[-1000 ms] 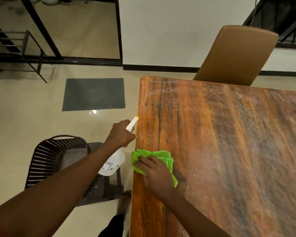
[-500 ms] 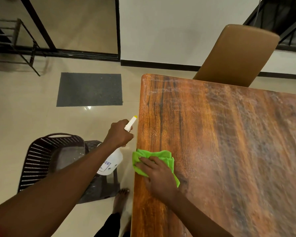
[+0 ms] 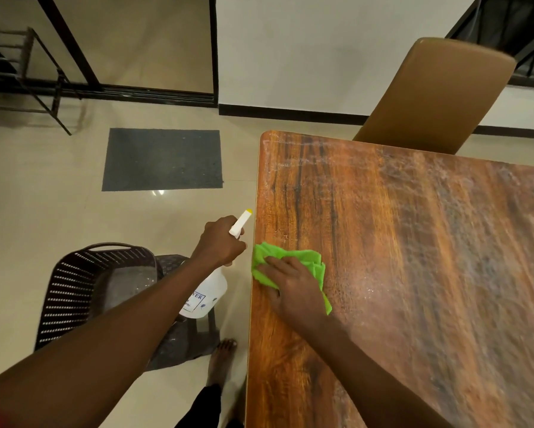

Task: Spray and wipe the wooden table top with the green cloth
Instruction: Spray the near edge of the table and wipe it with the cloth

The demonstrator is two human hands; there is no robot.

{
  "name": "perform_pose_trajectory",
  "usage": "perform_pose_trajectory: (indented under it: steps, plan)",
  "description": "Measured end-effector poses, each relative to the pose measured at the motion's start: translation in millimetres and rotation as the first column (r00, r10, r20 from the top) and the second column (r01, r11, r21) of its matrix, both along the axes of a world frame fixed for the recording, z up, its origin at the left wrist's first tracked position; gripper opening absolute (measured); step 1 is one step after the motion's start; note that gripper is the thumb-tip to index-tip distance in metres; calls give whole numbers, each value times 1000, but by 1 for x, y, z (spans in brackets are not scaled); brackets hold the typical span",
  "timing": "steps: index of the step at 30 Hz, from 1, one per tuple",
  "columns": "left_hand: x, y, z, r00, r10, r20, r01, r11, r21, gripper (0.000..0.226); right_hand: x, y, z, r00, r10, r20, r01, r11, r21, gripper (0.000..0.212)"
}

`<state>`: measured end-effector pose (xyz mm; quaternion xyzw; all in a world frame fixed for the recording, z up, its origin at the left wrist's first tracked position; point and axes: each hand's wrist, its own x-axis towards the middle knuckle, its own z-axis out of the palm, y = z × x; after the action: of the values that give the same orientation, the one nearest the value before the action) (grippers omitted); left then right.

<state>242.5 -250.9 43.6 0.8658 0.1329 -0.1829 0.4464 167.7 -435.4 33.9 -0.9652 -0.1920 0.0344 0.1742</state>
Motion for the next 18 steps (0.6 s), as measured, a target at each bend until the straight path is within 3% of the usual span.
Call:
perform_pose_trajectory:
  steps: [4, 9, 13, 18]
  plan:
    - [9, -1, -1, 1000, 0, 4, 1, 1000, -6, 19, -18, -8, -3, 999, 44, -4, -44, 999, 14, 42]
    - [18, -4, -1, 1000, -15, 1, 15, 1000, -6, 20, 27, 1, 6, 998, -48, 41, 49, 998, -31, 40]
    - [22, -4, -4, 999, -37, -7, 37, 999, -4, 21, 56, 3, 4, 994, -106, -23, 106, 994, -15, 37]
    - [28, 2, -9, 999, -35, 4, 35, 999, 22, 23, 33, 4, -1, 995, -96, 3, 96, 995, -9, 38]
